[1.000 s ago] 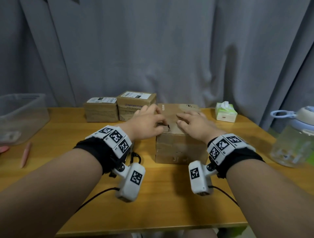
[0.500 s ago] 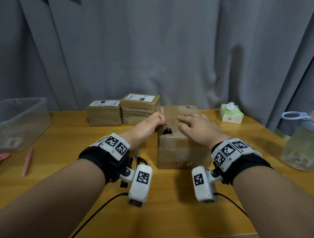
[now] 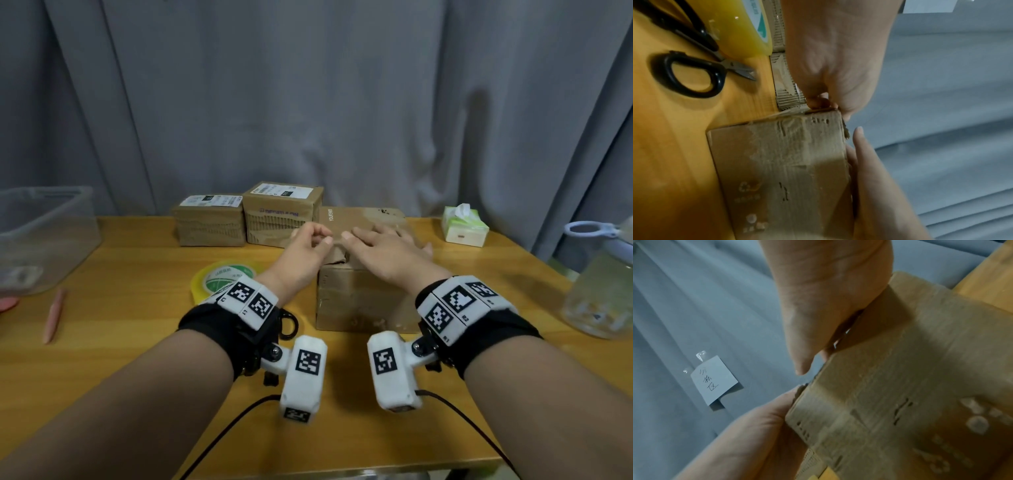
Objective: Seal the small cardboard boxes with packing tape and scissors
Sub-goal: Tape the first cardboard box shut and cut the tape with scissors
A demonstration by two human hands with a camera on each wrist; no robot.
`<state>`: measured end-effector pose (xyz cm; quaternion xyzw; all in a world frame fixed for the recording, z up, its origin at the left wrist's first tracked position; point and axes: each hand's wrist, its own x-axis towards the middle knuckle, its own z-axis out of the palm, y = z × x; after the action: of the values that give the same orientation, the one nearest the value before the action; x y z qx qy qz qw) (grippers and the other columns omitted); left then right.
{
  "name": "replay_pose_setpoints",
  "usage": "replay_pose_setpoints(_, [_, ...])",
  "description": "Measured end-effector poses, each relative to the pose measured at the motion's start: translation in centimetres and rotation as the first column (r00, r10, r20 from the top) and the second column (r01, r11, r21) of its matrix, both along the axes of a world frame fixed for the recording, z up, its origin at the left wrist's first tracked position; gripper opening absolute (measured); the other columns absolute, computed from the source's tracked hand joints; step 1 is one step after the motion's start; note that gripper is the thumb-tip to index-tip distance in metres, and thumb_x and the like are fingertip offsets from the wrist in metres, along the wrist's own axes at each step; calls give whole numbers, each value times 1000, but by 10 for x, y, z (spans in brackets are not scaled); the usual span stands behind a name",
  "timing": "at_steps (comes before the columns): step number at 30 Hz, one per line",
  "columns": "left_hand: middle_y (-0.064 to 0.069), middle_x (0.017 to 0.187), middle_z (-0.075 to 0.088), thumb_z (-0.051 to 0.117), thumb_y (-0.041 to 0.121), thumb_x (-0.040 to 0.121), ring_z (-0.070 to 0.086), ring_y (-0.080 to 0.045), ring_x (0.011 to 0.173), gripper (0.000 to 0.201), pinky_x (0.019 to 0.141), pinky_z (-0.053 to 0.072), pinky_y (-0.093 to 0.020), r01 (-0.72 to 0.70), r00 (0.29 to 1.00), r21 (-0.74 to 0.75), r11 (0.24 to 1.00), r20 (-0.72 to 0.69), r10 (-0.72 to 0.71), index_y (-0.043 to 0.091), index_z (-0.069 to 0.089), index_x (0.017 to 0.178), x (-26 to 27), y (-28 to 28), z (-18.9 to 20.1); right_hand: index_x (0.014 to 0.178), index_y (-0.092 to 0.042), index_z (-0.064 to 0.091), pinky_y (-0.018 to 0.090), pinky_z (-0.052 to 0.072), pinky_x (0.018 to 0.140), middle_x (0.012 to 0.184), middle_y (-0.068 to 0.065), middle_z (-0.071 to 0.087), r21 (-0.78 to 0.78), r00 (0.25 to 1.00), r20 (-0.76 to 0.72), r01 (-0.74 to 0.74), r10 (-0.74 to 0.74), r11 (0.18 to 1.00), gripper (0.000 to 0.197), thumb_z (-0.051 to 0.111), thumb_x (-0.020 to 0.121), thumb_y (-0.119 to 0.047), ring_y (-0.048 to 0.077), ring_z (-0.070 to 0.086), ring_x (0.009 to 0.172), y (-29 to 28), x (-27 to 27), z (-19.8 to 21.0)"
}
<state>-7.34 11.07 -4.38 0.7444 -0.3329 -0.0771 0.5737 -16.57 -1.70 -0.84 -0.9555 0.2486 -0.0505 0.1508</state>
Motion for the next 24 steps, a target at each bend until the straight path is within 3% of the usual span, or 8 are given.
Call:
replay_pose_setpoints(2, [-10,105,54,53,22,95,54,-22,93,3,88,46,-35,-60,995,-52,997,-88,55,24,51,96,1,-1,-2,147,-48,24,64,-3,110,161,-10,9,-55,999,-30,8,-10,998,69,16,85,-79,23,-1,148,2,-1,-2])
replay_pose_setpoints(6, [-3,88,51,59,17,91,51,-16,81,15,78,46,-30,-137,988,-10,991,-67,136,23,46,88,5,-8,5,147,-48,21,66,0,111,161,-7,10,-115,998,-54,14,-21,993,76,19,80,-83,26,2,148,5,6,-3])
replay_pose_setpoints(11, [-7,95,57,47,28,98,55,-16,78,19,70,47,-29,-179,983,183,967,59,171,11,49,105,19,11,11,147,-48,21,64,1,112,161,-6,11,-133,999,-34,-5,0,991,70,21,84,-78,27,5,148,-1,19,-3])
replay_pose_setpoints(15, [-11,107,57,43,47,96,53,-27,103,44,86,44,-37,-394,889,535,747,429,162,7,56,109,39,70,-9,145,-44,33,59,7,114,157,-4,24,-150,998,50,-22,30,988,63,19,90,-70,26,16,146,-7,22,-6])
replay_pose_setpoints(18, [-7,108,61,43,64,88,56,-23,99,61,84,43,-34,-389,890,793,468,455,-31,8,57,109,42,96,-21,125,-33,58,50,26,111,133,4,55,-201,987,148,-31,62,979,52,24,95,-59,27,43,128,-4,26,-7])
replay_pose_setpoints(20, [-4,104,62,44,60,90,57,-22,100,55,89,41,-35,-397,873,838,373,470,-128,9,59,106,39,97,-23,112,-25,64,44,32,107,111,4,64,-247,971,216,-44,100,968,45,29,98,-49,26,54,112,8,25,-6])
replay_pose_setpoints(22, [-8,104,62,44,48,95,58,-25,103,45,87,43,-35,-405,857,792,457,503,-113,9,58,110,38,94,-19,117,-22,62,40,31,105,113,2,63,-255,936,318,-69,151,965,38,34,100,-42,23,54,111,22,24,-4])
replay_pose_setpoints(24, [-13,115,61,41,41,99,57,-28,106,44,85,44,-34,-382,885,646,661,463,59,5,53,122,41,94,-12,123,-20,60,38,34,104,121,0,61,-213,879,421,-143,223,967,36,39,100,-37,21,53,115,32,23,0])
